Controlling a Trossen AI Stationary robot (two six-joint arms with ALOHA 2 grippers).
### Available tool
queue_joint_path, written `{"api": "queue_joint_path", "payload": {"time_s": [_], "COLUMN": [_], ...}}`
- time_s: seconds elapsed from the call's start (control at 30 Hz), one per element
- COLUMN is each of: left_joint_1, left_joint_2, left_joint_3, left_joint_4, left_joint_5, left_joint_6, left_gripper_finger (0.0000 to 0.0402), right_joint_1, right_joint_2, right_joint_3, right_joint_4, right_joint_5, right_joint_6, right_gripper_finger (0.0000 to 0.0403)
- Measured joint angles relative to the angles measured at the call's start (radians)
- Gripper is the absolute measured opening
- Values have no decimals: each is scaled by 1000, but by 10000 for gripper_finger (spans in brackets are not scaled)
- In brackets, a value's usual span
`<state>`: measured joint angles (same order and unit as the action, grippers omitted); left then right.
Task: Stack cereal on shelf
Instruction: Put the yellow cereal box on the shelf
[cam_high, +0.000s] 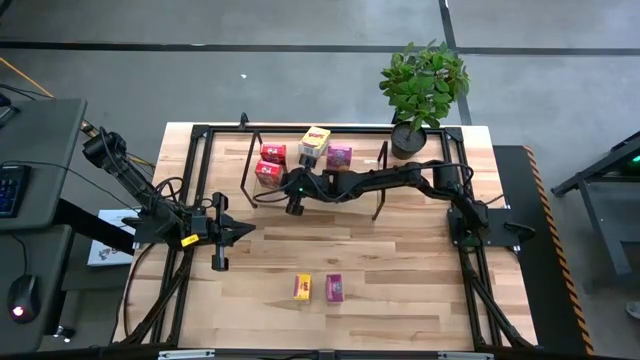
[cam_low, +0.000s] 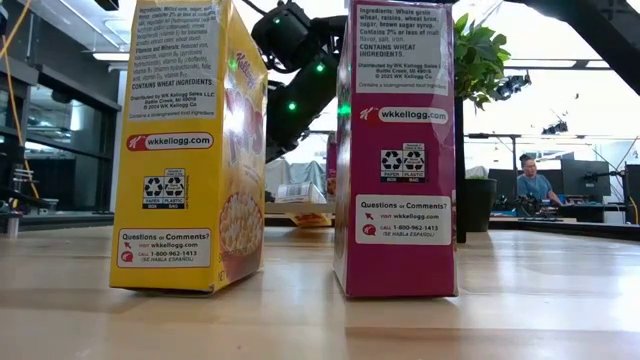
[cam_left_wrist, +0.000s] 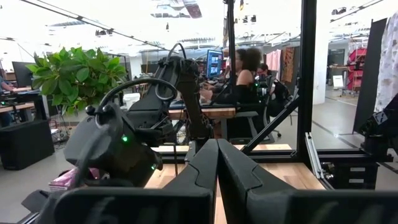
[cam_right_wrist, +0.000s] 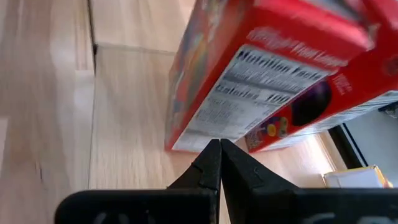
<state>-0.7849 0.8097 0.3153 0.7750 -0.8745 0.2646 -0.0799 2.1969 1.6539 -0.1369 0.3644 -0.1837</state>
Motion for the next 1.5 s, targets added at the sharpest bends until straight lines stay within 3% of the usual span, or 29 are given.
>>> {"api": "queue_joint_path", "payload": {"time_s": [0.4, 0.57, 0.7, 0.87, 1.03, 1.1, 1.2, 1.5], "left_joint_1": [0, 0, 0, 0, 17, 28, 46, 60], "left_joint_2": [0, 0, 0, 0, 0, 0, 4, 17], "left_joint_3": [0, 0, 0, 0, 0, 0, 0, 0], "left_joint_4": [-4, -4, -4, -4, -12, -20, -29, -49], "left_joint_5": [0, 0, 0, 0, 0, 0, 0, 0], "left_joint_6": [0, 0, -1, 0, -4, -25, -56, -61], "left_gripper_finger": [1, 1, 0, 1, 1, 0, 1, 0], "right_joint_1": [13, -101, -201, -277, -317, -336, -359, -398], "right_joint_2": [-229, -309, -325, -279, -130, -43, 75, 83], "right_joint_3": [0, 0, 8, 142, 442, 567, 704, 522], "right_joint_4": [-184, -181, -196, -377, -731, -856, -959, -762], "right_joint_5": [154, -2, -171, -242, -326, -390, -400, -407], "right_joint_6": [-162, -43, 44, 96, 124, 123, 106, 80], "right_gripper_finger": [0, 9, 65, 191, 282, 293, 297, 298]}}
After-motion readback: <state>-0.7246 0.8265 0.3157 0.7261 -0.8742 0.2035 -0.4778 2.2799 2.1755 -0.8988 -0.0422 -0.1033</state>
